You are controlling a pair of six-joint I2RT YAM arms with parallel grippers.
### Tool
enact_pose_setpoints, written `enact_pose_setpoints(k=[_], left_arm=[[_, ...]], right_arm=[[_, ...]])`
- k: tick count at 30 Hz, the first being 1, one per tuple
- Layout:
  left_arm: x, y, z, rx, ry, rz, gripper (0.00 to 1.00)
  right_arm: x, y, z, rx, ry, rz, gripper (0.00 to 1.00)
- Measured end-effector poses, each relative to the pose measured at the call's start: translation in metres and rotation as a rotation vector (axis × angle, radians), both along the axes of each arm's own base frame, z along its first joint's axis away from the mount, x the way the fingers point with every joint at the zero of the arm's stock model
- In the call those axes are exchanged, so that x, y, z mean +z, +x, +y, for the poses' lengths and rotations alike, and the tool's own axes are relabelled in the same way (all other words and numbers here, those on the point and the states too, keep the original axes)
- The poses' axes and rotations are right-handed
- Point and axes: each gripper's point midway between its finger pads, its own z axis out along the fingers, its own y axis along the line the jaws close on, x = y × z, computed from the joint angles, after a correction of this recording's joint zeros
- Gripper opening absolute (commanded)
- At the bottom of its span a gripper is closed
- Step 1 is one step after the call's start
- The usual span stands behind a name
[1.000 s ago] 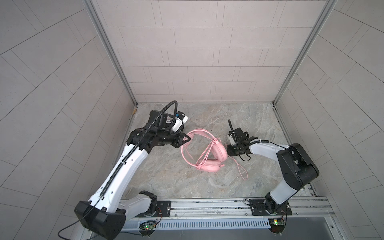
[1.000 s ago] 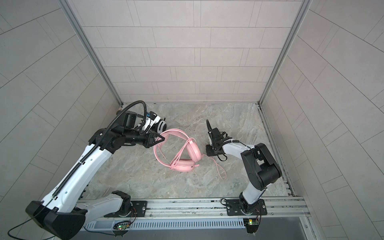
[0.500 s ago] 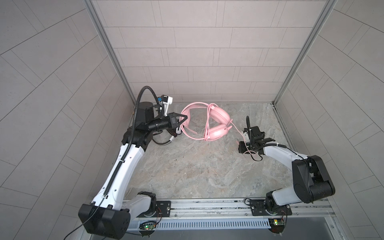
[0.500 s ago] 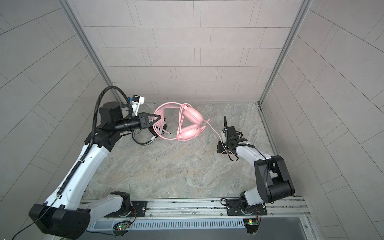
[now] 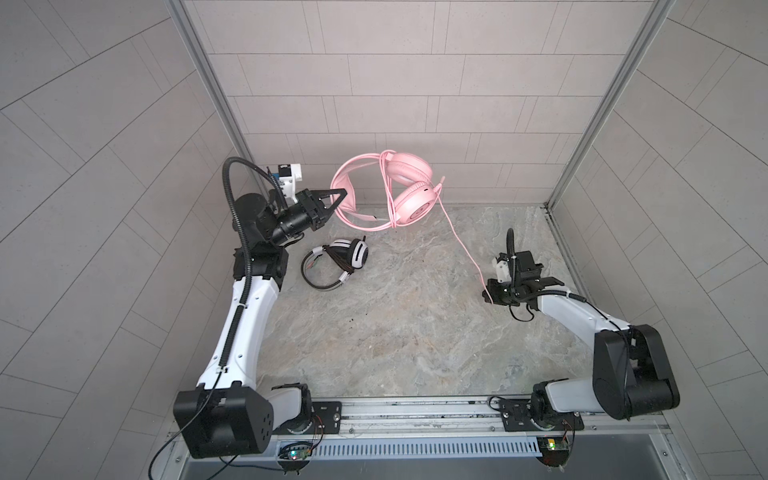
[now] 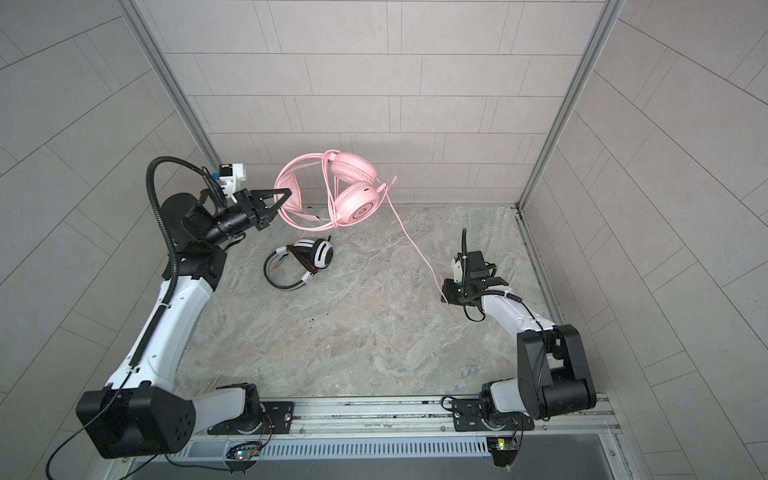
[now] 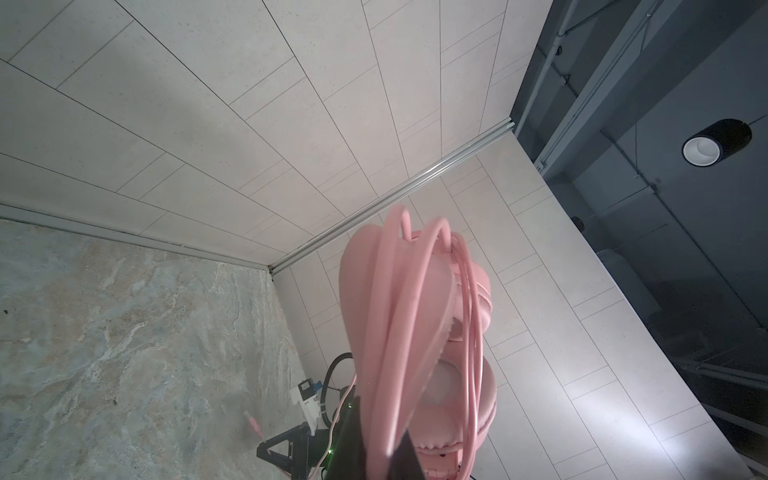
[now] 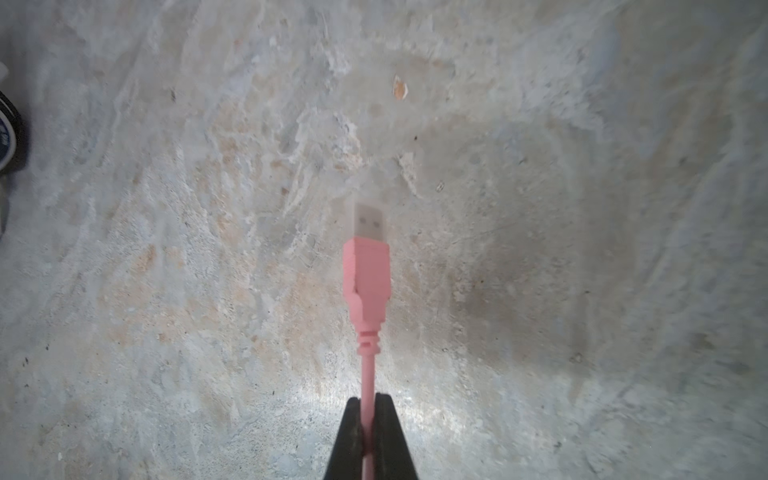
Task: Wrap the headphones
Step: 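Lift the pink headset with the left gripper and pull the plug end taut with right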
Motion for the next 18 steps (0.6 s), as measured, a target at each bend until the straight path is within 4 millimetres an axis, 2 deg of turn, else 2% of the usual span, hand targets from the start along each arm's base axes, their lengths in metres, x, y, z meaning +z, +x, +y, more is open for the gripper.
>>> enact_pose_setpoints(k=[5,7,10,12,14,18], left_arm=[[-0.020,-0.008,0.001,0.025,0.091,0.035,0.00],[-0.028,-0.016,0.001,0.026,0.149,0.053,0.00],[-0.039,-0.029,0.000,0.017,0.219,0.066,0.00],[-0.045,-0.037,-0.002,0.002,0.243,0.081,0.00],[-0.049,-0.044,-0.003,-0.013,0.256,0.092,0.00],[-0.050,-0.054,-0.007,-0.043,0.257,0.096,0.00]], right_arm=[[0.072,0.030,-0.009,-0.035,0.002,-0.180,0.00],[0.103,0.047,-0.017,-0.061,0.005,-0.251,0.00],[0.138,0.074,-0.033,-0.105,0.015,-0.323,0.00],[0.148,0.089,-0.044,-0.135,0.023,-0.345,0.00],[0.149,0.102,-0.058,-0.173,0.027,-0.345,0.00],[0.133,0.124,-0.089,-0.248,0.022,-0.303,0.00]])
